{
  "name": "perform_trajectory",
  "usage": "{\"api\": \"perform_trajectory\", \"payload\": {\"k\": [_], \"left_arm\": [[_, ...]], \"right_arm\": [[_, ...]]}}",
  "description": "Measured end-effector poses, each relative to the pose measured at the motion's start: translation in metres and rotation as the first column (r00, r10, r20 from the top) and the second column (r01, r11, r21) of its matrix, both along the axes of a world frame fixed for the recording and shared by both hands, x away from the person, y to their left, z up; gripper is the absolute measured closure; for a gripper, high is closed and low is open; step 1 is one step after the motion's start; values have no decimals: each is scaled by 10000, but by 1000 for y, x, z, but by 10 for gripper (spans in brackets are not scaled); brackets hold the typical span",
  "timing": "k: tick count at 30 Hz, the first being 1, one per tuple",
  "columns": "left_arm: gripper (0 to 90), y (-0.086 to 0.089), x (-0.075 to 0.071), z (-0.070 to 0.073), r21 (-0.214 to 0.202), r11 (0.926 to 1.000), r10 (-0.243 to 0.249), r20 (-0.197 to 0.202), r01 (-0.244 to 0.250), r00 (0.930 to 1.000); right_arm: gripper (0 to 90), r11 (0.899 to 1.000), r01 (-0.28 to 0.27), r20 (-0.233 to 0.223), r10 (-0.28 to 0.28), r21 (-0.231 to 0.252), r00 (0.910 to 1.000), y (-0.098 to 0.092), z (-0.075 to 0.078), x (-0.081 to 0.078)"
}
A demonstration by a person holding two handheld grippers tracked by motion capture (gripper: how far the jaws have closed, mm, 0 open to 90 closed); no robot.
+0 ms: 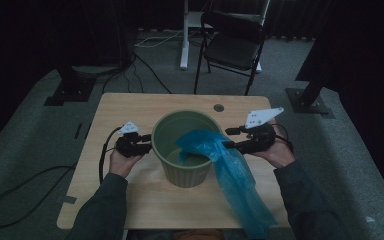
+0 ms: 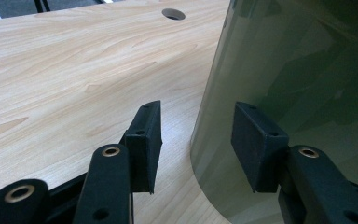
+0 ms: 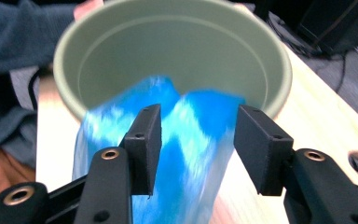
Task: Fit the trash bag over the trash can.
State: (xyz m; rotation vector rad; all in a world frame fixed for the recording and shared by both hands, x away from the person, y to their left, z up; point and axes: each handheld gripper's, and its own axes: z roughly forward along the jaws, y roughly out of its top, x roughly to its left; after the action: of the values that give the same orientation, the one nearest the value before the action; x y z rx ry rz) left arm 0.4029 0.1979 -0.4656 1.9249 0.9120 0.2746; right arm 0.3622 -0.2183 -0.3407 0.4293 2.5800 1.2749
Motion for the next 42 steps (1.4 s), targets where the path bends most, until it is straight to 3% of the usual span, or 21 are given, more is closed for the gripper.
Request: {"api": "perform_trajectory", "payload": {"k": [8, 18, 25, 28, 32, 37, 42], "left_arm": [[531, 2, -3, 2, -73, 9999, -88, 103, 89, 9999], [535, 3, -7, 7, -123, 9995, -281, 259, 285, 9993], [538, 3, -7, 8, -117, 9995, -274, 292, 278, 9992], [538, 3, -7, 8, -132, 9995, -284, 286, 288, 9992], [539, 3, -6, 8, -167, 9993, -316, 247, 320, 9992], [540, 3, -6, 8, -181, 9992, -345, 209, 349, 9992], [541, 4, -5, 8, -238, 9990, -375, 167, 378, 9992]], "right_arm": [[491, 9984, 559, -158, -561, -112, 9983, -18, -9, -16], [501, 9950, 983, -568, -971, 196, 9937, -36, -22, -26], [530, 9924, 969, -1469, -849, 760, 9855, -46, -36, -26], [601, 9902, 965, -1724, -782, 1009, 9819, -48, -40, -25], [681, 9900, 906, -1730, -710, 1081, 9824, -48, -42, -25], [658, 9898, 1089, -1612, -932, 914, 9825, -46, -44, -25], [563, 9882, 1146, -1879, -940, 1018, 9777, -48, -48, -24]]}}
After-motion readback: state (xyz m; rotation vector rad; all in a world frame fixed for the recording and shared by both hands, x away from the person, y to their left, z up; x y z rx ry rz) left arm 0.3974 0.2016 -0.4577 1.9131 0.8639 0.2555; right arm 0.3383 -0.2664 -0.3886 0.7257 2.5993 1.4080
